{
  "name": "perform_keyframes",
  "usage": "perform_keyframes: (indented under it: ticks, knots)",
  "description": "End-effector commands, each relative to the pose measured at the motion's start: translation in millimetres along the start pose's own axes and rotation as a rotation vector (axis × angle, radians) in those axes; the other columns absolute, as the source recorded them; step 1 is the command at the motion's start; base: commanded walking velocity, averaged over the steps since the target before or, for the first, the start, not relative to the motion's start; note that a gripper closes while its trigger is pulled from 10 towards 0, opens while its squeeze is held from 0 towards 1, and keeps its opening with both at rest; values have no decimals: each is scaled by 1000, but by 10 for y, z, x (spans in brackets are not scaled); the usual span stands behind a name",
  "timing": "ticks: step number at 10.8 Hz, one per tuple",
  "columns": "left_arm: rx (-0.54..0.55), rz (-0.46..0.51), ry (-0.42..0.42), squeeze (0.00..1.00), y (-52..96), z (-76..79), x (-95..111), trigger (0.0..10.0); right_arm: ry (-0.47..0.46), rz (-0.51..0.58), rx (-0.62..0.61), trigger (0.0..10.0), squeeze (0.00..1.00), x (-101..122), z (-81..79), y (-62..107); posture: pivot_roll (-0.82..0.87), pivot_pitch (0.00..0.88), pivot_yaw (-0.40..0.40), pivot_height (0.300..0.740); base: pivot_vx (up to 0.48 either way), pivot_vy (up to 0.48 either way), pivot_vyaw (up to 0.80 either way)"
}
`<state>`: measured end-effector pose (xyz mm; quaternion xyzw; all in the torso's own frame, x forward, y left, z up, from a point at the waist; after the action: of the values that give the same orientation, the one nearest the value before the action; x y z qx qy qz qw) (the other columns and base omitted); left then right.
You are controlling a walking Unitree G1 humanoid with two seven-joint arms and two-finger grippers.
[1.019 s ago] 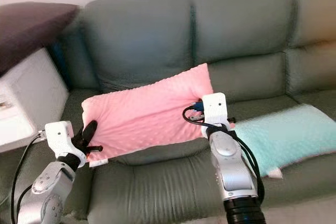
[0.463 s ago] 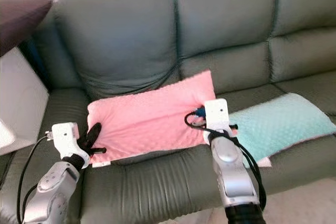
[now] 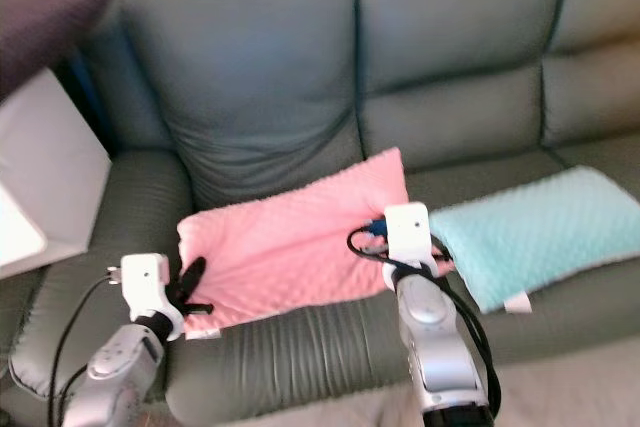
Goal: Move the pillow to the sofa
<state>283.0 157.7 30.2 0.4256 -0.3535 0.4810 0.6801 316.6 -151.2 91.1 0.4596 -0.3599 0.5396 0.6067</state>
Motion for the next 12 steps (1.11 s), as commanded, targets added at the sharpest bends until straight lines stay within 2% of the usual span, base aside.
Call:
perform_keyframes:
  ticks: [1, 2, 3, 6, 9, 10, 12]
  knots:
    - [2, -4, -20, 0, 2, -34, -10, 10000, -6, -15, -10, 10000, 0, -27, -12, 11, -221, 205, 145, 740, 0, 0, 0]
    - [-12, -6, -14, 0, -18, 6, -41, 10000, -4, -18, -19, 10000, 0, -41, -8, 40, -227, 233, 150, 740, 0, 0, 0]
    - [-53, -16, -12, 0, -113, 122, -55, 10000, -1, -30, -45, 10000, 0, -59, 33, 43, -235, 254, 151, 740, 0, 0, 0]
    - [-86, 0, -4, 0, -277, 277, -9, 10000, 24, -20, -69, 10000, 0, -57, 129, 31, -252, 275, 141, 740, 0, 0, 0]
    - [-72, 18, 18, 0, -350, 288, -2, 10000, 38, 0, -31, 10000, 0, -41, 67, -22, -258, 268, 129, 740, 0, 0, 0]
    - [-49, 9, 14, 0, -389, 247, -9, 10000, 32, -24, 31, 10000, 0, -86, -46, -70, -261, 269, 127, 740, 0, 0, 0]
    - [0, 16, 43, 0, -428, 133, 4, 10000, 46, -45, 73, 10000, 0, -130, -123, -165, -268, 283, 126, 740, 0, 0, 0]
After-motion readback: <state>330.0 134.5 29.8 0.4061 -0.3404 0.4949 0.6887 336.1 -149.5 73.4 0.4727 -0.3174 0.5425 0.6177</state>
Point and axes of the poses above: a point about 5 cm out from each wrist's last joint towards the gripper, its own y axis pointing back from the gripper into the wrist, its own x axis along the axis of the wrist's last joint, z = x × y, the point moved 2 cm from there along -y, pointing out of the wrist towards the gripper, and after that the axes turned 10 degrees about y, right-handed, at the moved point
